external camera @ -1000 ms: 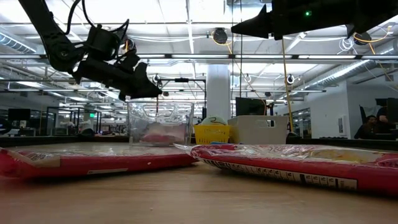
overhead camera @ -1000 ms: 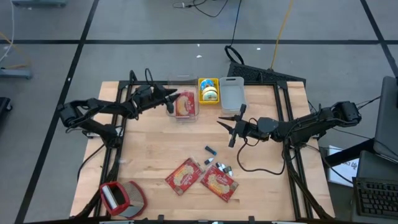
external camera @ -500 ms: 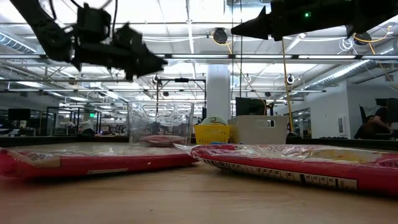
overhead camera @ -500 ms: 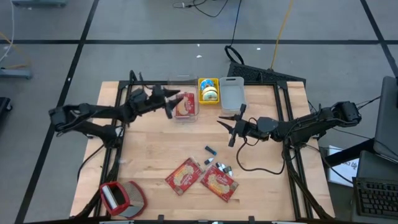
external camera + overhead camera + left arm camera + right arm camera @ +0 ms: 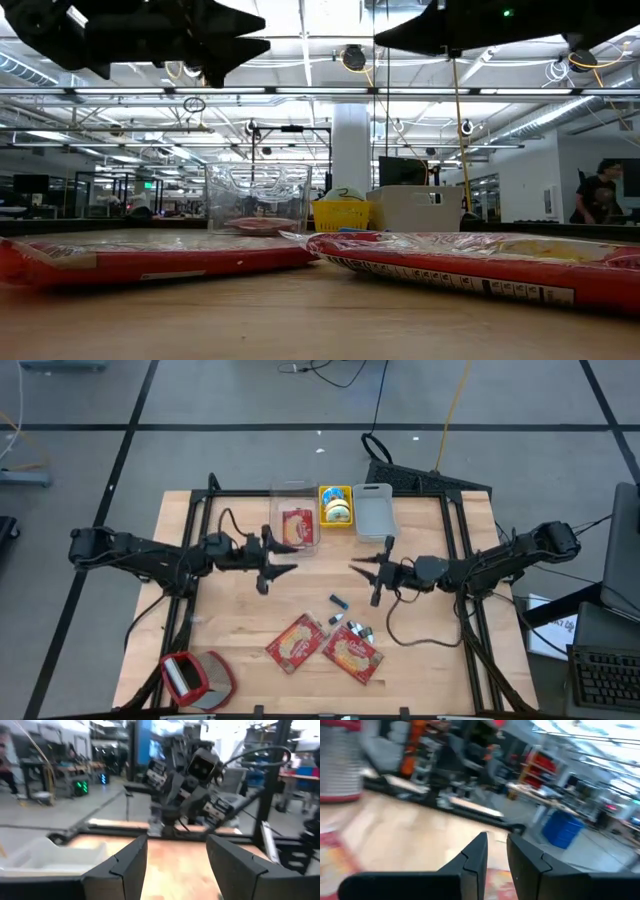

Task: Pick & Place Food Item
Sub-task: Stack the right red popcorn bag on top of the red popcorn bag in the clear bin

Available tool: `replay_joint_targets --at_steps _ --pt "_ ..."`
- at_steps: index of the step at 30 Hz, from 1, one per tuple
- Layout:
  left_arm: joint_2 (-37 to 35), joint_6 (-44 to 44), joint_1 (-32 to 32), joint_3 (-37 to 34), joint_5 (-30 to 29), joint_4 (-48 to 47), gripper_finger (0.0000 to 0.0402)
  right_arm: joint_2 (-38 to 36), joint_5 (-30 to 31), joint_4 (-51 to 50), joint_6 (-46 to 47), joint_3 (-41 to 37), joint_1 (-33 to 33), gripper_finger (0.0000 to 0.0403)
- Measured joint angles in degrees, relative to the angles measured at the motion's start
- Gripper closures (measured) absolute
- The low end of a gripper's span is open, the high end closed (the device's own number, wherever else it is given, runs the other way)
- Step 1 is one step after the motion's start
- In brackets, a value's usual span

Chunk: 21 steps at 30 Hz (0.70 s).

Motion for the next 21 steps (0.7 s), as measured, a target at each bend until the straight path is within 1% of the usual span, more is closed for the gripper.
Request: replay_joint_targets --at_steps 1,3,6,8,10,13,17,19,21 --pt "0.0 0.0 -0.6 0.0 0.0 -1.1 0.0194 0.0 -0.7 -0.8 0.0 0.0 1.3 0.0336" --pt "0.0 -0.1 -1.5 0.0 0.0 -3.0 0.0195 0.0 -6.1 -2.5 0.7 0.0 3.7 0.0335" --pt "0.0 -1.2 -2.3 0.0 -0.1 -4.1 0.0195 0.1 -14.4 -4.7 7.3 0.0 6.0 0.0329" --pt "0.0 -2.3 -2.6 0.0 -0.1 -4.1 0.0195 1.3 -17.6 -10.2 14.0 1.6 6.3 0.0323" --pt "0.0 -3.0 -2.6 0.0 -0.1 -4.2 0.0195 3.4 -18.5 -18.6 18.6 4.4 6.6 0.0312" --pt "0.0 -4.2 -2.6 0.0 -0.1 -4.1 0.0195 8.5 -21.4 -27.1 20.4 9.5 8.1 0.0281" --pt "0.0 -5.7 -2.6 0.0 -0.1 -3.7 0.0194 16.5 -27.1 -37.5 20.2 16.6 9.8 0.0221" --pt "0.0 -6.3 -2.6 0.0 -0.1 -3.8 0.0195 20.4 -28.4 -42.4 18.6 20.4 9.6 0.0191" --pt "0.0 -7.3 -2.6 0.0 -0.1 -3.7 0.0194 24.0 -28.4 -45.9 16.7 23.6 9.5 0.0168"
